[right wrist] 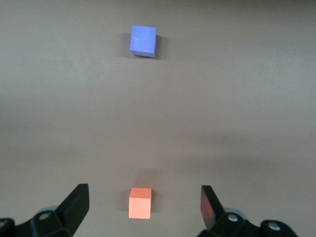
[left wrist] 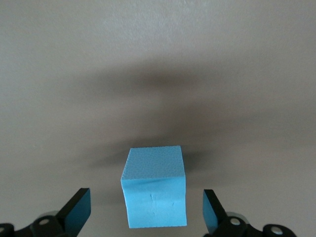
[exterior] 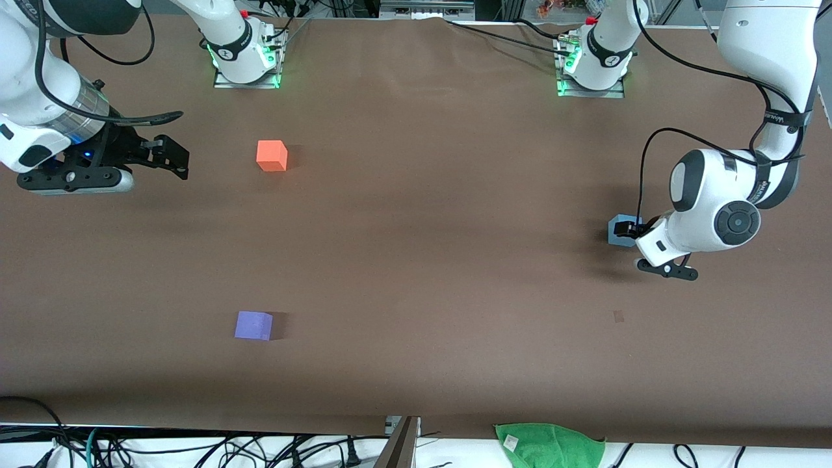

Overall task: Place blue block between orange and purple blocks
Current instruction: 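Lower the left gripper onto the light-blue cube and close it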

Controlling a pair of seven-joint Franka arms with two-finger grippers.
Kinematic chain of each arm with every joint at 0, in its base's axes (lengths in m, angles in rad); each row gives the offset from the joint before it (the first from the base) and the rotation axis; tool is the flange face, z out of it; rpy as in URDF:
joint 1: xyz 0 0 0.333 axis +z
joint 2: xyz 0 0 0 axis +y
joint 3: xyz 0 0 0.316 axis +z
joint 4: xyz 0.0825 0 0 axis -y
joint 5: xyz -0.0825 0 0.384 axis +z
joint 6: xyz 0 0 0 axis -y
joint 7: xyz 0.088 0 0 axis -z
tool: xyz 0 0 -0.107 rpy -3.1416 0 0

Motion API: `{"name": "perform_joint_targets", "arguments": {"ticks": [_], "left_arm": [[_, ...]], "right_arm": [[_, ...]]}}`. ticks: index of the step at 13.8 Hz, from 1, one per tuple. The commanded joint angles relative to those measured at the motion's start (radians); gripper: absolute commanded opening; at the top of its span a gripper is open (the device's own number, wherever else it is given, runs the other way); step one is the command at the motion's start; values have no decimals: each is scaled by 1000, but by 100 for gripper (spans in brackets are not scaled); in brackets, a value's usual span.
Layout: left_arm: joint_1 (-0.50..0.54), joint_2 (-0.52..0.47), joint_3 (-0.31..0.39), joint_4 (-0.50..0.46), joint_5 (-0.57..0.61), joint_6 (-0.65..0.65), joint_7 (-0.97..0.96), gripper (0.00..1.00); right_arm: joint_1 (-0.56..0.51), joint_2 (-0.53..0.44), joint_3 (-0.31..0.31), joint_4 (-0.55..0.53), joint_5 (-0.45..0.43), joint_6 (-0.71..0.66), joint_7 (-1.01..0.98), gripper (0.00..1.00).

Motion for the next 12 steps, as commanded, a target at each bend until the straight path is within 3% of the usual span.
{"name": "perform_joint_targets", "arguments": {"ticks": [1,9,10,11,12], "left_arm": [[3,-26,-1,-54,17,27,20,100],[4,49,-1,-80,12,105,20,100],[4,54,-1,-83,14,111,20,92],[4,51,-1,-83,14,108,20,53],[4,48,-1,-83,14,105,22,32]], "right_arm": [[1,-4,2,5,-3,-11,-1,100],[1,-4,2,5,-2,-11,-1,100],[1,-4,3,5,-2,-11,-1,100],[0,-4,2,5,-2,-11,-3,100],[0,-4,2,5,-2,-11,-1,100]]}}
